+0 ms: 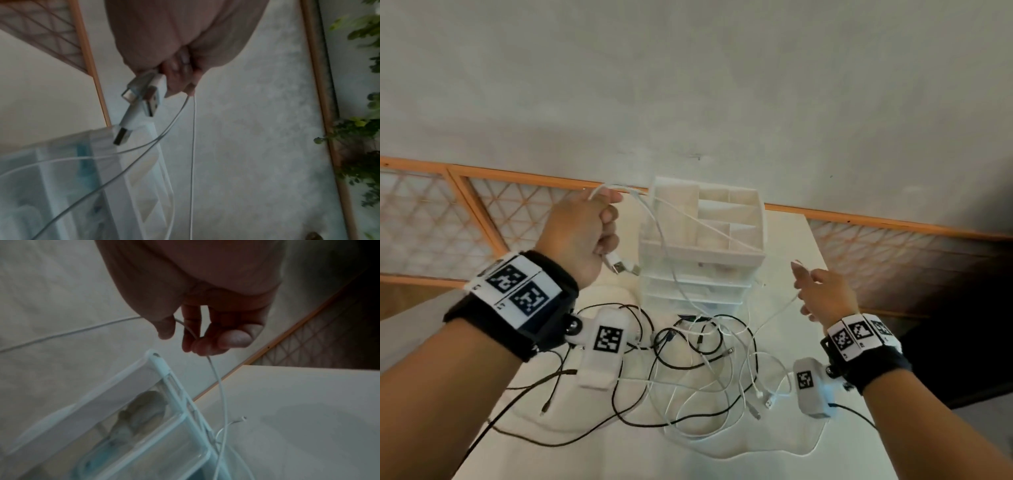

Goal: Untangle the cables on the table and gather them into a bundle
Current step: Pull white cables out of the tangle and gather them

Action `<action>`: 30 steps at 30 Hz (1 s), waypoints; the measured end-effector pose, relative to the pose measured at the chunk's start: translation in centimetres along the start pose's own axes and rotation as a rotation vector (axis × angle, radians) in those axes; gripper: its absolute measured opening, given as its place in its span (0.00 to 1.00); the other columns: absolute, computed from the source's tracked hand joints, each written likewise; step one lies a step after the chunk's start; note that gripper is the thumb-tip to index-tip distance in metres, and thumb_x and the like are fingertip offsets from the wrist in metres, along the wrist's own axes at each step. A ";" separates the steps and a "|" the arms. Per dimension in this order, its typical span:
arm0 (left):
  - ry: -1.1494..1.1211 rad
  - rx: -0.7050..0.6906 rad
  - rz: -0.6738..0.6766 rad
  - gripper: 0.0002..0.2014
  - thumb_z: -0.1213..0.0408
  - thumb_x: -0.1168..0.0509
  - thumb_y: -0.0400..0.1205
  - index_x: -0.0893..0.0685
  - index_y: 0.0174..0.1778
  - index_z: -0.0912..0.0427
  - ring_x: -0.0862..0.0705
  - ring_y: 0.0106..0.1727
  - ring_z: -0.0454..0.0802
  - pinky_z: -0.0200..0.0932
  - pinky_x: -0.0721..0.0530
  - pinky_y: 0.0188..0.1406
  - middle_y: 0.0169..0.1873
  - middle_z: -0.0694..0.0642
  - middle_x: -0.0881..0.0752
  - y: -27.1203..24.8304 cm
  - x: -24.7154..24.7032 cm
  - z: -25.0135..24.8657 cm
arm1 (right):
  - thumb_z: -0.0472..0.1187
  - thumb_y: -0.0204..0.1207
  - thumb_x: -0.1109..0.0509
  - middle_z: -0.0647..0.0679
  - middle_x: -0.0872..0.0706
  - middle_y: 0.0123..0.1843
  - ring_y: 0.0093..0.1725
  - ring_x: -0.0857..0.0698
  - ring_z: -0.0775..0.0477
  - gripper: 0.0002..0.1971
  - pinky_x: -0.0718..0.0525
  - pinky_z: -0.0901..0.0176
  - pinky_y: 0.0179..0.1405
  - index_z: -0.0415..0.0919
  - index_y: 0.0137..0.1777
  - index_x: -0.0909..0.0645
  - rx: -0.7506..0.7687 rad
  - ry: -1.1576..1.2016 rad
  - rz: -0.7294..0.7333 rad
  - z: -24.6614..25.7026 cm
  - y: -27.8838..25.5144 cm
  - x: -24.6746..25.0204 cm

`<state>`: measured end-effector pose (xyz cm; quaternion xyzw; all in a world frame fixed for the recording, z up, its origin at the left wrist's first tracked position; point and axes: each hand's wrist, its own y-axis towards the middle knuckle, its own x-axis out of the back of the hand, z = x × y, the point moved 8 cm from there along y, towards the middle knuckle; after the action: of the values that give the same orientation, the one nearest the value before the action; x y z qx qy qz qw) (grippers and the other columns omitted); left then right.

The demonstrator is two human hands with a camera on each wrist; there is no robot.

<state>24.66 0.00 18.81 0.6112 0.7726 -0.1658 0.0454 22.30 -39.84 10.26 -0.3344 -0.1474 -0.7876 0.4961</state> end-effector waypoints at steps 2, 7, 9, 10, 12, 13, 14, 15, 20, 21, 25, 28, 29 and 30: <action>0.033 -0.003 -0.066 0.12 0.67 0.45 0.88 0.21 0.41 0.58 0.41 0.15 0.41 0.34 0.43 0.11 0.18 0.46 0.33 0.2 0.9 0.4 | 0.65 0.81 0.37 0.40 0.08 0.38 0.29 0.13 0.44 0.27 0.11 0.43 0.40 0.39 0.40 0.15 0.001 -0.009 -0.017 1.1 0.0 1.4; 0.280 0.108 -0.021 0.09 0.65 0.41 0.87 0.19 0.42 0.60 0.41 0.15 0.43 0.35 0.42 0.11 0.15 0.45 0.34 -0.3 1.0 4.3 | 0.60 0.85 0.41 0.43 0.10 0.44 0.28 0.16 0.47 0.22 0.19 0.54 0.29 0.41 0.48 0.18 0.250 0.453 -0.143 7.9 -0.3 5.4; 0.327 0.154 0.003 0.11 0.62 0.40 0.88 0.18 0.42 0.61 0.41 0.16 0.44 0.36 0.42 0.11 0.16 0.47 0.34 -0.5 1.1 5.8 | 0.63 0.83 0.39 0.44 0.09 0.47 0.29 0.14 0.48 0.21 0.16 0.51 0.32 0.45 0.52 0.18 0.325 0.420 -0.214 9.2 -0.6 6.3; 0.325 0.171 -0.006 0.12 0.61 0.40 0.88 0.19 0.41 0.61 0.41 0.15 0.44 0.36 0.43 0.11 0.15 0.47 0.34 -0.5 1.3 6.2 | 0.63 0.82 0.38 0.43 0.09 0.46 0.29 0.14 0.49 0.19 0.14 0.49 0.35 0.47 0.54 0.19 0.340 0.382 -0.244 9.2 -0.8 6.5; 0.313 0.182 -0.043 0.13 0.60 0.41 0.89 0.20 0.40 0.60 0.42 0.14 0.44 0.36 0.44 0.13 0.13 0.47 0.35 -0.5 1.9 6.5 | 0.61 0.83 0.37 0.41 0.10 0.48 0.30 0.13 0.51 0.16 0.13 0.47 0.37 0.50 0.56 0.20 0.372 0.364 -0.271 9.0 -1.3 6.6; 0.307 0.175 -0.066 0.14 0.59 0.42 0.89 0.20 0.40 0.60 0.43 0.14 0.44 0.37 0.44 0.15 0.13 0.46 0.35 -0.5 2.2 6.4 | 0.59 0.84 0.37 0.40 0.11 0.50 0.32 0.13 0.51 0.14 0.14 0.49 0.35 0.50 0.56 0.21 0.385 0.394 -0.249 8.8 -1.6 6.3; 0.300 0.162 -0.081 0.14 0.59 0.42 0.89 0.20 0.40 0.60 0.43 0.14 0.45 0.38 0.44 0.16 0.12 0.46 0.36 -0.5 2.3 6.2 | 0.57 0.85 0.38 0.41 0.11 0.52 0.33 0.12 0.49 0.14 0.15 0.52 0.31 0.48 0.56 0.21 0.389 0.432 -0.204 8.8 -1.9 5.8; 0.291 0.143 -0.079 0.13 0.59 0.42 0.89 0.20 0.41 0.60 0.42 0.13 0.45 0.38 0.44 0.17 0.12 0.46 0.36 -0.6 2.1 6.0 | 0.57 0.86 0.39 0.42 0.11 0.52 0.33 0.12 0.46 0.14 0.17 0.54 0.29 0.47 0.54 0.20 0.389 0.474 -0.141 9.0 -2.2 5.0; 0.270 0.078 0.057 0.11 0.61 0.42 0.88 0.19 0.45 0.60 0.40 0.15 0.43 0.35 0.41 0.13 0.17 0.47 0.31 -1.8 -2.0 4.8 | 0.57 0.88 0.44 0.45 0.13 0.39 0.28 0.16 0.45 0.22 0.22 0.59 0.27 0.46 0.42 0.17 0.488 0.618 -0.059 12.6 -4.1 4.6; 0.336 0.065 0.101 0.10 0.61 0.42 0.88 0.18 0.47 0.60 0.38 0.16 0.43 0.36 0.40 0.13 0.19 0.48 0.27 -2.1 -2.9 4.8 | 0.56 0.89 0.45 0.46 0.14 0.37 0.26 0.18 0.46 0.22 0.23 0.59 0.26 0.45 0.42 0.17 0.496 0.654 -0.101 13.3 -4.3 5.4; 0.593 0.126 0.335 0.10 0.60 0.42 0.89 0.18 0.62 0.54 0.38 0.19 0.44 0.38 0.40 0.14 0.34 0.54 0.07 -4.0 -6.5 8.3 | 0.56 0.89 0.48 0.46 0.14 0.37 0.27 0.17 0.42 0.23 0.22 0.56 0.28 0.45 0.43 0.18 0.539 0.739 -0.161 15.7 -5.4 6.7; 0.621 0.182 0.446 0.18 0.54 0.43 0.89 0.21 0.72 0.55 0.38 0.18 0.42 0.35 0.37 0.12 0.51 0.56 0.07 -5.3 -8.5 11.0 | 0.54 0.90 0.49 0.45 0.12 0.42 0.29 0.14 0.41 0.22 0.20 0.53 0.30 0.45 0.46 0.18 0.535 0.754 -0.128 16.4 -6.0 6.1; 0.612 0.153 0.487 0.20 0.51 0.43 0.89 0.22 0.75 0.54 0.36 0.17 0.43 0.35 0.33 0.13 0.60 0.60 0.10 -5.6 -9.4 11.2 | 0.54 0.91 0.50 0.44 0.11 0.41 0.29 0.14 0.41 0.23 0.20 0.54 0.30 0.43 0.47 0.18 0.493 0.792 -0.046 16.6 -6.2 5.3; 0.580 0.102 0.514 0.22 0.49 0.42 0.88 0.23 0.77 0.53 0.32 0.17 0.47 0.37 0.26 0.16 0.65 0.64 0.13 -5.9 -10.5 10.9 | 0.54 0.91 0.51 0.43 0.11 0.40 0.27 0.15 0.41 0.25 0.19 0.54 0.29 0.41 0.47 0.18 0.450 0.827 0.069 16.9 -6.6 4.1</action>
<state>20.16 -14.33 12.58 0.8077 0.5659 -0.0079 -0.1652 21.83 -30.01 26.06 0.1185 -0.0935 -0.7861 0.5994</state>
